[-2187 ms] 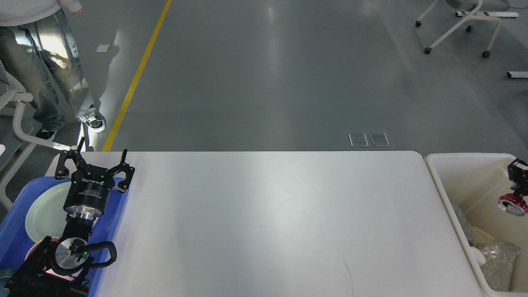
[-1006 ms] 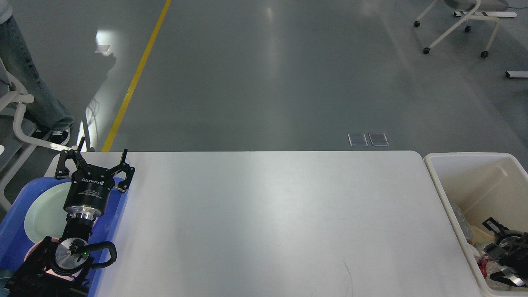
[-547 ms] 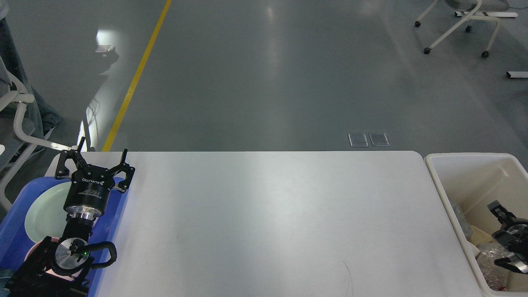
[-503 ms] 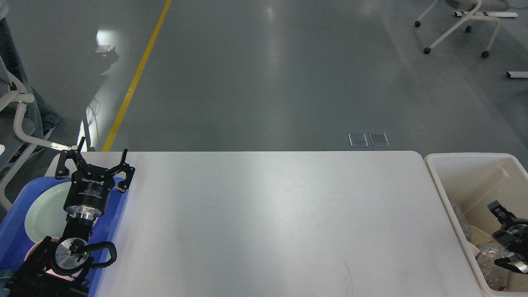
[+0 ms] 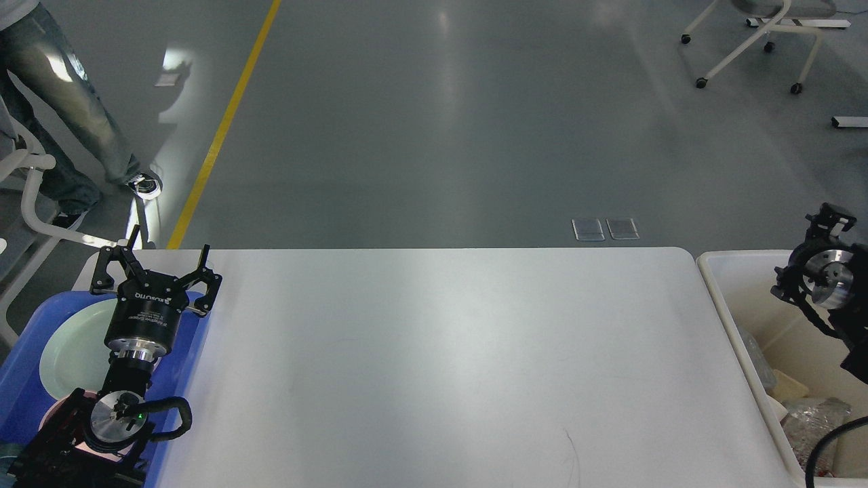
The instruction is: Tidy desktop
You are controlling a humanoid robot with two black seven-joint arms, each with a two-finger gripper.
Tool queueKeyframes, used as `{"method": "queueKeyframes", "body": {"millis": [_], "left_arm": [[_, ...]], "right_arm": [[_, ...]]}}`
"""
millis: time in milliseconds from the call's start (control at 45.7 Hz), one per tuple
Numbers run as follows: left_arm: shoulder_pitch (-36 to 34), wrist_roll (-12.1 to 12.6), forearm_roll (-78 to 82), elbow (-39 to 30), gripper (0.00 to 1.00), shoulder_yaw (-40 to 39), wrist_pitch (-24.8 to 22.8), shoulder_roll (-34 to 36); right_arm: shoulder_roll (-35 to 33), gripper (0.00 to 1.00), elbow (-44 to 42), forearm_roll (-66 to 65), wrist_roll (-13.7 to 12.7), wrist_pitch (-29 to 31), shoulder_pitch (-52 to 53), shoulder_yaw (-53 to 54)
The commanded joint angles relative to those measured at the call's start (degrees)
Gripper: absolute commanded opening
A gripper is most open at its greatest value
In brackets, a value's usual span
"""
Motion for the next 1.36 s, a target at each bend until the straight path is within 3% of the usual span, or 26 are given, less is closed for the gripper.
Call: {"method": "queueKeyframes", "body": {"millis": [0,131,241,284,350,416,503,591,678,765,1334], "left_arm": [[0.00,-0.01,0.00,0.00,0.97,0.00,0.00,0.00],[0.00,-0.01,0.00,0.00,0.97,0.00,0.00,0.00],[0.00,-0.09,0.00,0.00,0.97,0.00,0.00,0.00],[0.00,-0.09,0.00,0.00,0.97,0.00,0.00,0.00],[0.00,-0.09,0.00,0.00,0.97,0.00,0.00,0.00],[0.00,-0.09,0.00,0.00,0.97,0.00,0.00,0.00],[0.00,-0.01,0.00,0.00,0.97,0.00,0.00,0.00],[0.00,-0.01,0.00,0.00,0.97,0.00,0.00,0.00],[0.00,-0.01,0.00,0.00,0.97,0.00,0.00,0.00],[0.00,-0.01,0.00,0.00,0.97,0.00,0.00,0.00],[0.00,-0.01,0.00,0.00,0.97,0.00,0.00,0.00]], "right_arm": [[-4.29,1.00,13.37,-3.79,0.06,0.04,-0.90,8.34],[-3.07,1.00,20.59,-5.82,0.15,0.83,-6.61,23.28],[-0.96,1.00,25.07,-7.75,0.85,5.13,-11.79,32.78],[-0.26,1.00,26.57,-9.07,2.34,7.94,-14.34,35.59],[1.23,1.00,27.63,-10.83,7.07,12.50,-17.51,38.76],[2.99,1.00,27.63,-13.46,14.53,16.38,-19.88,39.74],[4.40,1.00,27.54,-16.02,22.02,18.67,-22.43,39.83],[6.16,1.00,27.63,-17.78,27.56,20.07,-25.68,39.74],[6.43,1.00,27.28,-18.48,32.05,25.51,-29.20,39.47],[6.43,1.00,26.84,-18.74,32.49,29.48,-31.66,39.39],[10.29,1.00,26.75,-17.52,32.49,28.78,-32.37,37.71]]}}
